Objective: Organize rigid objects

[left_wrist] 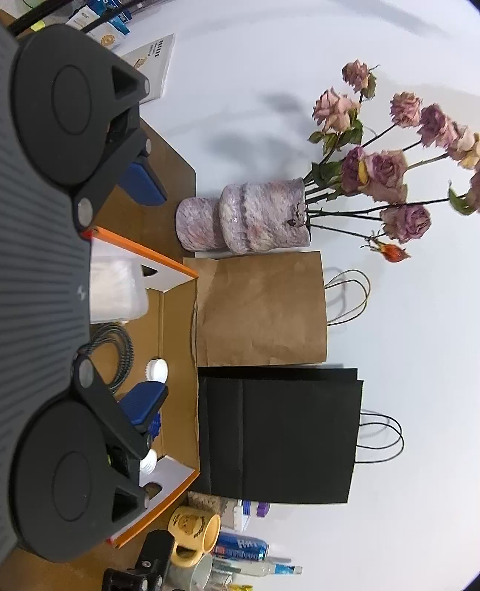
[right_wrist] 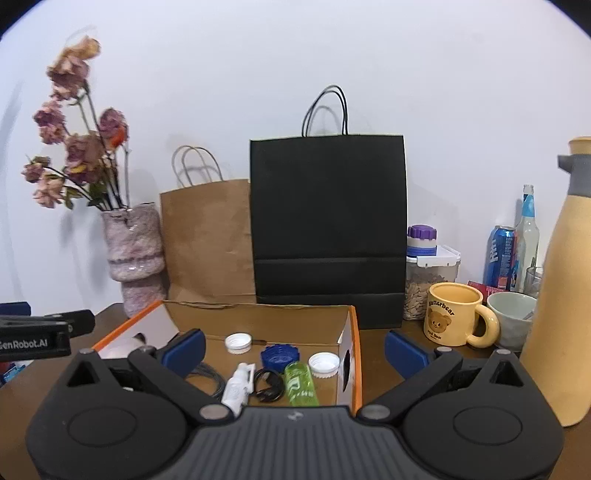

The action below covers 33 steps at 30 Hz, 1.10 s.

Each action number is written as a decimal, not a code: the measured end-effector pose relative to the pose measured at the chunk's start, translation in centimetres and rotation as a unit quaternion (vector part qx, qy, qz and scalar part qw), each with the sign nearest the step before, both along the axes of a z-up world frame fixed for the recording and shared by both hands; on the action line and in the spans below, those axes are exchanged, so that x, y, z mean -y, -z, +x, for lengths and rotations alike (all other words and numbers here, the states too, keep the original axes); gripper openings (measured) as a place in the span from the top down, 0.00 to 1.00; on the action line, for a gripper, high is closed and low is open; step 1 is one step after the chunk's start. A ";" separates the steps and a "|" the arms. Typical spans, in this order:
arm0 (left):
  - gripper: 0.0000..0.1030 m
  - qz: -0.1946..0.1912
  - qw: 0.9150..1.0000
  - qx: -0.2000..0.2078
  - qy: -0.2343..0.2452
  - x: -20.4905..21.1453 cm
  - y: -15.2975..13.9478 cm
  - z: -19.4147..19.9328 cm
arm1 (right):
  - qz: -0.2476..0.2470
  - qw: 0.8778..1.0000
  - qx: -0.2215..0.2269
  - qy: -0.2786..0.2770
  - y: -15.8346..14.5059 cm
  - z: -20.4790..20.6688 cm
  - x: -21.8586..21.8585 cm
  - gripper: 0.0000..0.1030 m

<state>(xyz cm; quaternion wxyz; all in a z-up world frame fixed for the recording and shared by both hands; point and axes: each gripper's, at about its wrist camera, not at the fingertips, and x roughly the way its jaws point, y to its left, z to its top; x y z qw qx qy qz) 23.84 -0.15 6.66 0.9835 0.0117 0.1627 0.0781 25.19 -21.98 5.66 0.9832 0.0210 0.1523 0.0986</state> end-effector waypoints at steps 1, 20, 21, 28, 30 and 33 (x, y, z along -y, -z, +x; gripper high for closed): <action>0.00 -0.001 1.000 0.000 0.000 0.0 -0.1 -0.8 | -0.002 1.000 0.001 -0.003 -0.1 -0.9 0.0 0.00; 0.00 -0.001 0.998 -0.069 0.013 0.1 2.9 -14.0 | -0.025 0.998 -0.039 -0.036 2.5 -14.0 0.6 0.00; 0.00 -0.002 0.997 -0.073 0.015 0.1 3.1 -14.3 | -0.025 0.998 -0.041 -0.036 2.6 -14.4 0.7 0.00; 0.00 -0.007 0.996 -0.086 0.019 0.5 3.9 -15.5 | -0.024 0.998 -0.049 -0.033 3.3 -15.7 1.3 0.00; 0.00 -0.008 0.996 -0.087 0.020 0.6 3.9 -15.7 | -0.023 0.998 -0.051 -0.033 3.4 -15.8 1.4 0.00; 0.00 -0.008 0.996 -0.088 0.020 0.7 4.0 -15.9 | -0.024 0.998 -0.052 -0.034 3.5 -15.9 1.4 0.00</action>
